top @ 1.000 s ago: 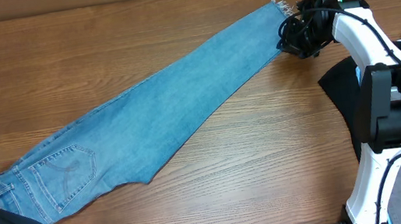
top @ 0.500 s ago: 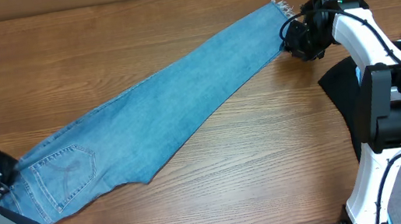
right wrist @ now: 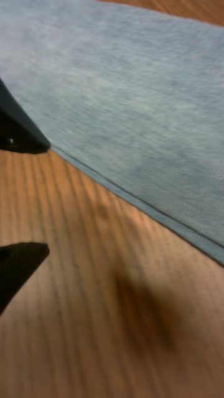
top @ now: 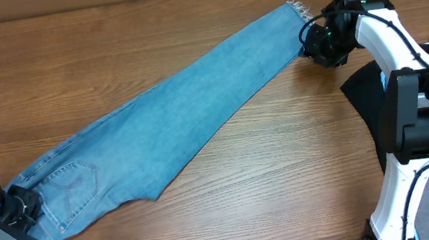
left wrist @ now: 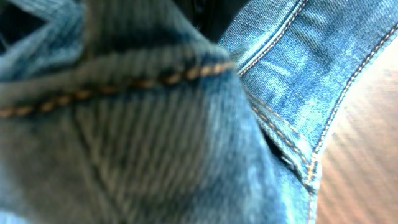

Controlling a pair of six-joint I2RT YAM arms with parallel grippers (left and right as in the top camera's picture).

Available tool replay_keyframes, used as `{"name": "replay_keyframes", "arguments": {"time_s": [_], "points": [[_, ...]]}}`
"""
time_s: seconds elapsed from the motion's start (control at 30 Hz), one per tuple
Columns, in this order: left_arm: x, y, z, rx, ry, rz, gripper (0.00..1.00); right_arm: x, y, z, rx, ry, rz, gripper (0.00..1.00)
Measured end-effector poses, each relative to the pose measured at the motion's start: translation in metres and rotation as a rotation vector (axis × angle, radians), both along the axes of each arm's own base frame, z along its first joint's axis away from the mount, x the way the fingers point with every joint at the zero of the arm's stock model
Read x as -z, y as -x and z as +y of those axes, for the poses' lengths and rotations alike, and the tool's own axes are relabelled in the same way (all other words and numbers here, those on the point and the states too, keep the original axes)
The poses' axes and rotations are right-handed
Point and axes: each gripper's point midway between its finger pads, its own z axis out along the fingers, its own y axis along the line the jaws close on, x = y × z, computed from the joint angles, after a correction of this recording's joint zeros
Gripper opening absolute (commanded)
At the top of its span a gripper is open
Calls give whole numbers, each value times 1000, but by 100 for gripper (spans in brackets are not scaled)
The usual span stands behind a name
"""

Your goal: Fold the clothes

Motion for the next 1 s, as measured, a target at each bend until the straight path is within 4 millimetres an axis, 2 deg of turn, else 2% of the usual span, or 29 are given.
{"name": "replay_keyframes", "arguments": {"time_s": [0.07, 0.2, 0.37, 0.57, 0.67, 0.83, 1.0], "points": [[0, 7, 6, -34, -13, 13, 14, -1, -6, -3, 10, 18, -25, 66], [-2, 27, 20, -129, -16, 17, 11, -1, -13, -12, 21, 68, -53, 72], [-7, 43, 40, -214, -26, -12, 13, -5, -27, -17, 30, 94, -112, 68], [-9, 37, 43, -205, -36, -30, 16, -12, -54, -17, 33, 91, -225, 66], [-8, 34, 41, -190, -33, -31, 18, -2, -61, -16, 32, 85, -238, 65], [-8, 31, 35, -155, -21, -22, 19, 32, -66, -7, 13, 32, -218, 61], [-8, 30, 33, -142, -13, -25, 20, 35, -70, 0, -4, -9, -231, 60]]}}
